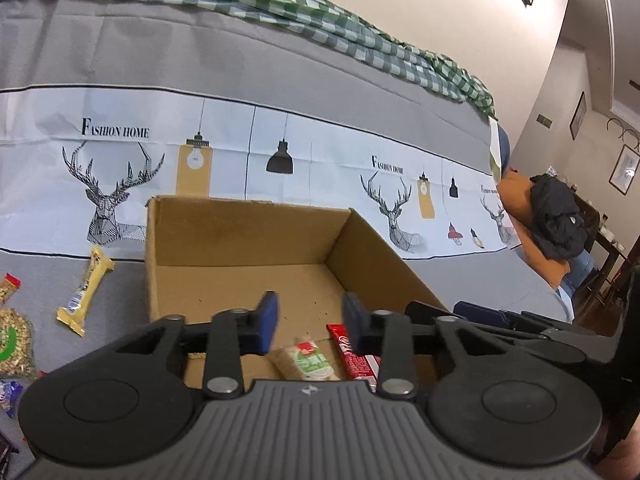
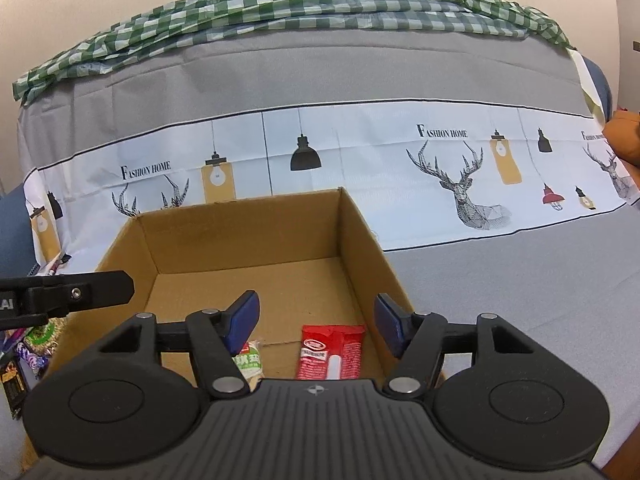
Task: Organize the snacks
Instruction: 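Move both tools back to the snack pile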
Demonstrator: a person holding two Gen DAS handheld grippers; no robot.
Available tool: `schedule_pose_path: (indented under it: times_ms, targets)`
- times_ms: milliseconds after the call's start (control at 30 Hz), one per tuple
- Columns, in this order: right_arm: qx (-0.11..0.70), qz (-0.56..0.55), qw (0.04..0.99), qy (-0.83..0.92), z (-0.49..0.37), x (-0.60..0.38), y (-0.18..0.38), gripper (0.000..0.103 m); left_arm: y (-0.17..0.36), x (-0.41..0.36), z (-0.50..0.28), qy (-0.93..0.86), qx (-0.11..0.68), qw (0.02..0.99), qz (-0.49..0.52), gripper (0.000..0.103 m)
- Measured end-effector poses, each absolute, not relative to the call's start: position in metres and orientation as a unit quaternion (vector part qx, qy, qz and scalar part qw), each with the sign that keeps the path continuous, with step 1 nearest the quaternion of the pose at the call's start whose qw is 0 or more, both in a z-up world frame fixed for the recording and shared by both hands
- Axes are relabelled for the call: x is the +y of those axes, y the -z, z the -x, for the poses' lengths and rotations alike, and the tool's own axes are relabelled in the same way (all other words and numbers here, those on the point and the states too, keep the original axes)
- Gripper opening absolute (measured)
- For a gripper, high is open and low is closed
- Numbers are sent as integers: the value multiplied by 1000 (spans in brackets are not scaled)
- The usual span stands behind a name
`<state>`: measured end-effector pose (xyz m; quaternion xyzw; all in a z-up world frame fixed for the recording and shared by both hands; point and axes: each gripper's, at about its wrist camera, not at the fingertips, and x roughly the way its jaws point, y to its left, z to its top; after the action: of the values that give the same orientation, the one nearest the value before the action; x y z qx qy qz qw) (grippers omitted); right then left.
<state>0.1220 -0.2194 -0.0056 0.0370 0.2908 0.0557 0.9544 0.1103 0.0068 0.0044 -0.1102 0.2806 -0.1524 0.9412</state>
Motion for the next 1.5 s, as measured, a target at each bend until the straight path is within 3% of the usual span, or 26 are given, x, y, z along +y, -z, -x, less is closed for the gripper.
schedule_pose_path:
  times_ms: [67,200,267,367,467,633,1000,1233,1300,1433,1500]
  targets:
    - [288,-40,955,-60,-122,-215,4,65,-8,13,-108,149,282,941,110,25]
    - [281,-45,956,-70,-118,-201,1,62,-24,36,-101,165,287,936,118,25]
    - [279,-47,956,-78,-117,-193,-2,47,-35,49,-100,171,290,937,98,25]
    - [269,-60,956,-97,-111,-178,-6,38,-46,70,-100,162,292,941,57,25]
    - [263,-67,955,-118,-105,-160,-10,38,-41,101,-99,134,288,948,37,25]
    - [247,-66,950,-180,-90,-120,-11,38,6,174,-99,96,326,933,122,25]
    - [250,-30,925,-284,-65,-31,-6,38,28,256,-118,-24,356,922,153,25]
    - [273,-12,905,-326,-57,19,11,38,52,281,-125,-87,404,893,177,42]
    - [280,-6,900,-335,-56,33,18,40,58,282,-128,-92,413,891,163,50]
    - [301,11,895,-328,-61,56,36,55,68,279,-133,-87,426,889,140,63]
    - [327,20,895,-302,-69,64,47,60,73,273,-135,-87,435,889,115,64]
